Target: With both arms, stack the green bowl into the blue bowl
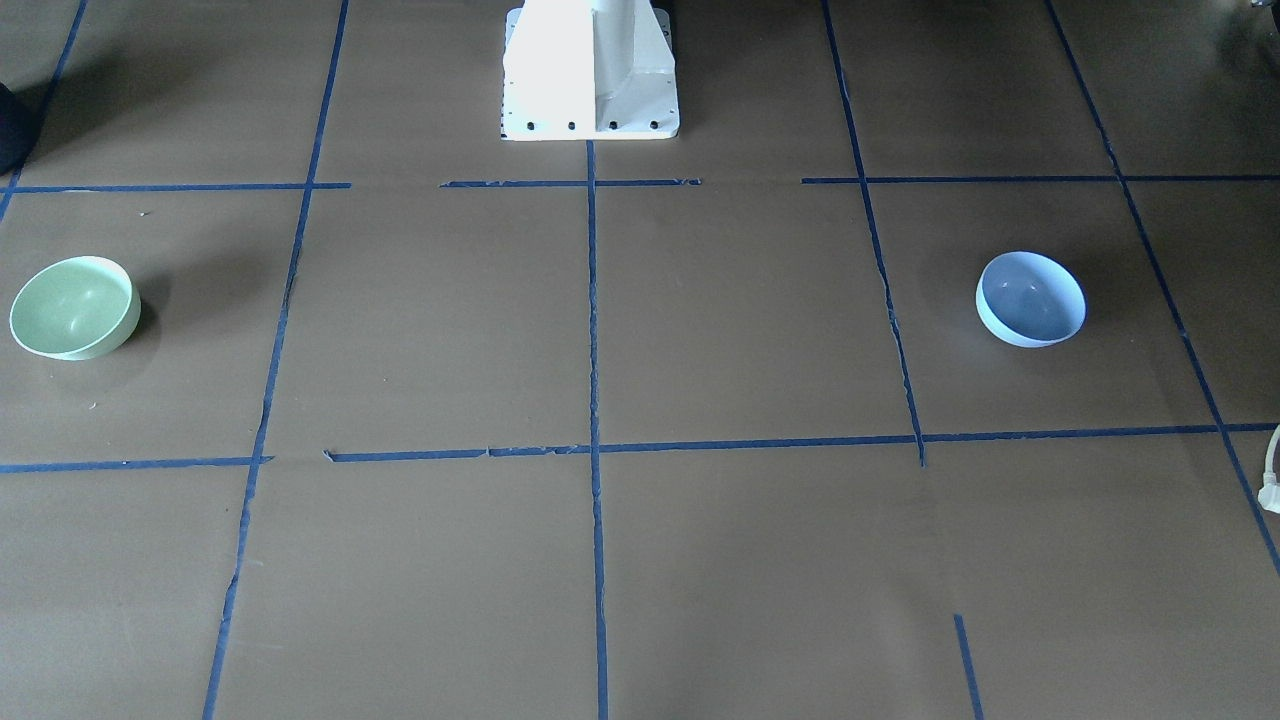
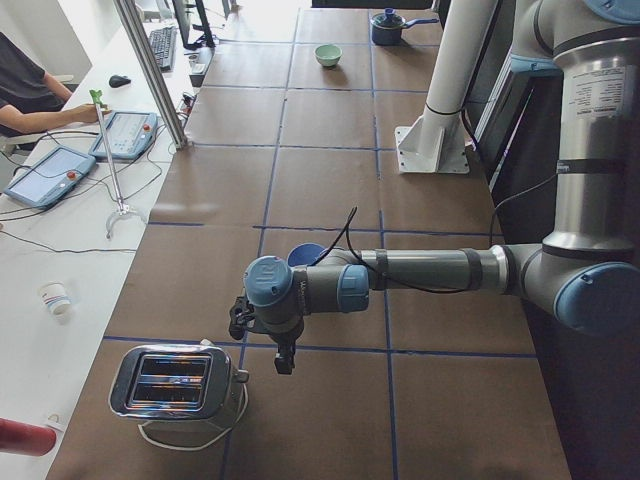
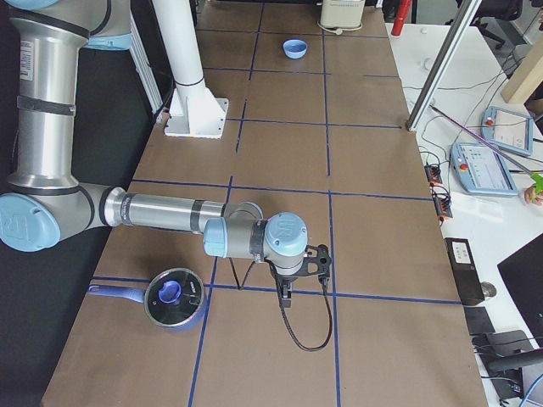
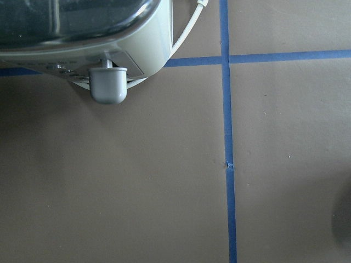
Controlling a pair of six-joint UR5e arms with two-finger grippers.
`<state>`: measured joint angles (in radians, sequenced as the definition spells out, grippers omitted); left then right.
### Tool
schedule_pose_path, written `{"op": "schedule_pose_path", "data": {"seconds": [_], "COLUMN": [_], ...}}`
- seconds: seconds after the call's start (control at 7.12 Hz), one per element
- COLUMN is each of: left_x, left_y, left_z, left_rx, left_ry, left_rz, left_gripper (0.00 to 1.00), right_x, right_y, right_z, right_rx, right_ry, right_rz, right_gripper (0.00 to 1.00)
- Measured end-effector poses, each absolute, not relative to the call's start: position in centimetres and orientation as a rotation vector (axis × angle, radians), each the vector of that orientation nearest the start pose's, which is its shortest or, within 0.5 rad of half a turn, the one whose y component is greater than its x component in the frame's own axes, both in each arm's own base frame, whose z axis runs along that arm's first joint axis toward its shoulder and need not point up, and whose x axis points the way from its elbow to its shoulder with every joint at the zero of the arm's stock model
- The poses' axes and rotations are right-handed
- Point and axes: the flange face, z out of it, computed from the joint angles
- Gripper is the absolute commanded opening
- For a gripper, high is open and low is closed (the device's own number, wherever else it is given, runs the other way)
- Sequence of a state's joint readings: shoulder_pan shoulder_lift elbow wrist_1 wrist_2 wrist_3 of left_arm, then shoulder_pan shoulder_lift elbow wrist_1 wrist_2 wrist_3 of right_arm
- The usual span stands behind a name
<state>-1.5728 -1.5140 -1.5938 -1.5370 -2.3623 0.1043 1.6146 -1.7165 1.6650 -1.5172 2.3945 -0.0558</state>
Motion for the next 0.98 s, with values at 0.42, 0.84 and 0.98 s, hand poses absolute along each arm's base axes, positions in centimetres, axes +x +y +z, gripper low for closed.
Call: {"op": "schedule_pose_path", "data": {"seconds": [0.42, 0.84, 0.98], "left_x": [-6.34, -6.32, -6.32], "left_y": [-46.24, -46.38, -46.43], "left_z": [67.59, 67.21, 66.95], "left_rx": [-0.020, -0.013, -0.009], "left_ry": [0.794, 0.793, 0.793], "left_rz": [0.071, 0.073, 0.073], "left_gripper": [1.00, 1.00, 1.00], "right_x": [7.94, 7.95, 7.96], "right_y": [-42.66, -42.67, -42.72], "right_z": [66.99, 66.86, 66.58], "right_rx": [0.043, 0.043, 0.048], "right_ry": [-0.820, -0.819, -0.818], "right_rz": [-0.008, -0.003, -0.003], "right_gripper": [1.00, 1.00, 1.00]}}
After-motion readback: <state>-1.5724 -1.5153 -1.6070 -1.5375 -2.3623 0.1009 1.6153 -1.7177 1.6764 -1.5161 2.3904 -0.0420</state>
